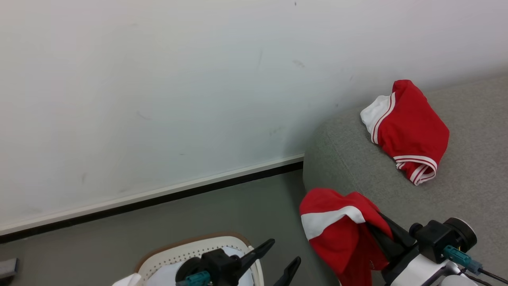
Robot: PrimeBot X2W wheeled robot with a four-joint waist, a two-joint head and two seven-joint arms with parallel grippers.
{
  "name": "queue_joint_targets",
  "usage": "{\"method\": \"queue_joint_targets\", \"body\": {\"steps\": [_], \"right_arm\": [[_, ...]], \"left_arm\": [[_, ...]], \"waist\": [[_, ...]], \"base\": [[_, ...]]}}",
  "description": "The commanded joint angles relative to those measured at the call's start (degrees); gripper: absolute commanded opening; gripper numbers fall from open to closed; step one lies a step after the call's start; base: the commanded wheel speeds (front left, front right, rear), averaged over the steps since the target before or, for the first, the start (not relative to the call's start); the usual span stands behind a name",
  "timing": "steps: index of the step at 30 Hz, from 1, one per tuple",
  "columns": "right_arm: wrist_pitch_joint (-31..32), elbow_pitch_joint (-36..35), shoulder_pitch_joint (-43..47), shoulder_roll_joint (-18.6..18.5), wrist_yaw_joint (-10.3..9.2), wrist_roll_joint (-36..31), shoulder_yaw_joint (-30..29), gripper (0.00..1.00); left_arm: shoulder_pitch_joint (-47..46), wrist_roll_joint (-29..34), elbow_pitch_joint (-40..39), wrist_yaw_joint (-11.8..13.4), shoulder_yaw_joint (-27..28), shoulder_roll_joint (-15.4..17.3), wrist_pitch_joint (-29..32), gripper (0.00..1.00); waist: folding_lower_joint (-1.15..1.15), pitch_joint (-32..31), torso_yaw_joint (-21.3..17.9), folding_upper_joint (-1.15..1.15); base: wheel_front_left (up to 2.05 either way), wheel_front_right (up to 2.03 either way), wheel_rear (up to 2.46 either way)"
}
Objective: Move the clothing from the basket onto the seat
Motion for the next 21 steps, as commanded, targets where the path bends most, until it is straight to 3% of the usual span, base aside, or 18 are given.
{"method": "queue_joint_targets", "body": {"steps": [1, 13, 21], "right_arm": [[0.11, -0.58, 0.94, -0.09, -0.14, -0.31, -0.48, 0.0], [2.65, -3.62, 3.63, 0.18, -0.15, -3.42, -9.82, 0.0], [2.49, -0.46, -7.68, 2.09, -0.15, -10.37, -25.48, 0.0]], "left_arm": [[-0.55, 0.22, 0.21, 0.24, 0.11, 0.11, -0.52, 1.0], [-1.55, -0.02, 1.73, 0.37, 0.05, -0.47, -1.55, 1.0], [-5.34, 1.46, 0.39, 0.57, 1.62, 1.39, -1.9, 1.0]], "waist": [[0.0, 0.1, -1.11, 0.0], [0.0, 2.05, -1.68, 0.0], [0.0, 12.2, 1.5, 0.0]], "base": [[0.0, 0.0, 0.0], [0.0, 0.0, 0.0], [0.0, 0.0, 0.0]]}}
